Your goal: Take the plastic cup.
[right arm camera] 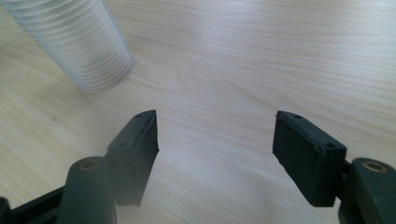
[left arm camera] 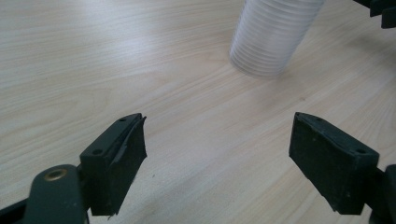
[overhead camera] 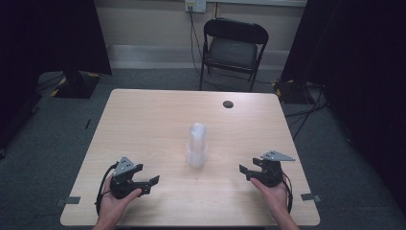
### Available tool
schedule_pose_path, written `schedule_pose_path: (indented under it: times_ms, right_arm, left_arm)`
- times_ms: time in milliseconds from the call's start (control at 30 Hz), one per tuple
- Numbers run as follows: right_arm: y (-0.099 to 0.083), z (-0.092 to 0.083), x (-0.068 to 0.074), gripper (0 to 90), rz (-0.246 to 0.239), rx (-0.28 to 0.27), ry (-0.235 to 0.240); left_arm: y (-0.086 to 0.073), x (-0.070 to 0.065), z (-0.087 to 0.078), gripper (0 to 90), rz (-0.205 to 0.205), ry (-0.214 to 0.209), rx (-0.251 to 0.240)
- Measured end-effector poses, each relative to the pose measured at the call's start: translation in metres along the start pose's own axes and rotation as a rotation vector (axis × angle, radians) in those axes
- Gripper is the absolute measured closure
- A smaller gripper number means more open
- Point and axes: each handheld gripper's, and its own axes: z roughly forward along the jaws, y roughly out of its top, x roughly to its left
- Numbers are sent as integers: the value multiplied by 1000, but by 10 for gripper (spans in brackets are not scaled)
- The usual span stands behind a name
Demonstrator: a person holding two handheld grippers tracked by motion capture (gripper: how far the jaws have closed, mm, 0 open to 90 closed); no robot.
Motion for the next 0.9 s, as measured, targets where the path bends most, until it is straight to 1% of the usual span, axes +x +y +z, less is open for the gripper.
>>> schedule_pose_path:
  times_ms: [67, 100, 133, 167, 200, 233, 267, 300, 333, 367, 400, 433, 467, 500, 533, 567, 633, 667, 700, 800, 833, 867, 900]
  right_arm:
    - [0, 0, 0, 302, 2, 1, 7]
    - [0, -2, 0, 321, 1, -6, 23]
    - [0, -2, 0, 321, 1, -6, 23]
    - [0, -3, 2, 365, -24, -20, 23]
    - [0, -3, 2, 365, -24, -20, 23]
    - [0, -4, 4, 382, -44, -33, 9]
    - [1, -4, 6, 377, -57, -41, 9]
    - [2, -3, 8, 379, -59, -48, 32]
    - [2, -3, 8, 379, -59, -48, 32]
    - [2, -2, 9, 381, -53, -41, 61]
    - [2, -2, 9, 381, -53, -41, 61]
    - [3, -3, 12, 382, -57, -47, 87]
    - [3, -3, 14, 382, -61, -46, 99]
    - [3, -3, 14, 382, -61, -46, 99]
    - [4, -4, 16, 380, -60, -45, 113]
    - [6, -4, 21, 365, -75, -49, 123]
    - [7, -4, 23, 360, -79, -53, 132]
    - [9, -5, 25, 360, -80, -60, 137]
    - [12, -5, 30, 357, -86, -64, 158]
    - [14, -6, 34, 358, -89, -73, 167]
    - [18, -6, 38, 370, -117, -74, 169]
    - [18, -6, 38, 370, -117, -74, 169]
    - [21, -5, 40, 361, -119, -81, 169]
  left_arm:
    - [0, 0, 0, 187, -1, 2, 0]
    - [0, 1, 0, 187, 2, 6, -3]
    - [0, 1, 1, 187, 4, 9, -2]
    - [1, 1, 3, 187, 2, 12, 4]
    - [1, 1, 3, 187, 2, 12, 4]
    - [1, 1, 3, 187, 5, 13, 9]
    - [1, 1, 5, 187, 2, 16, 10]
    - [1, 1, 6, 187, -5, 16, 9]
    - [1, 1, 6, 187, -5, 16, 9]
    - [2, 0, 7, 186, -7, 17, 7]
    - [2, 0, 7, 187, -7, 17, 7]
    - [2, 0, 7, 187, -7, 13, 7]
    - [2, -1, 6, 187, -5, 8, 8]
    - [2, -1, 6, 186, -5, 8, 8]
    - [1, -1, 6, 186, -3, 3, 8]
    - [1, -2, 5, 174, 3, 0, 18]
    - [0, -3, 5, 166, -3, 0, 22]
    - [0, -3, 3, 159, 0, 2, 23]
    - [-1, -4, 2, 159, 4, -1, 23]
    - [-2, -4, 1, 160, 1, -1, 16]
    - [-1, -3, 1, 168, 5, 4, 17]
    - [-1, -3, 1, 169, 5, 4, 17]
    - [-1, -3, 1, 169, 1, 6, 17]
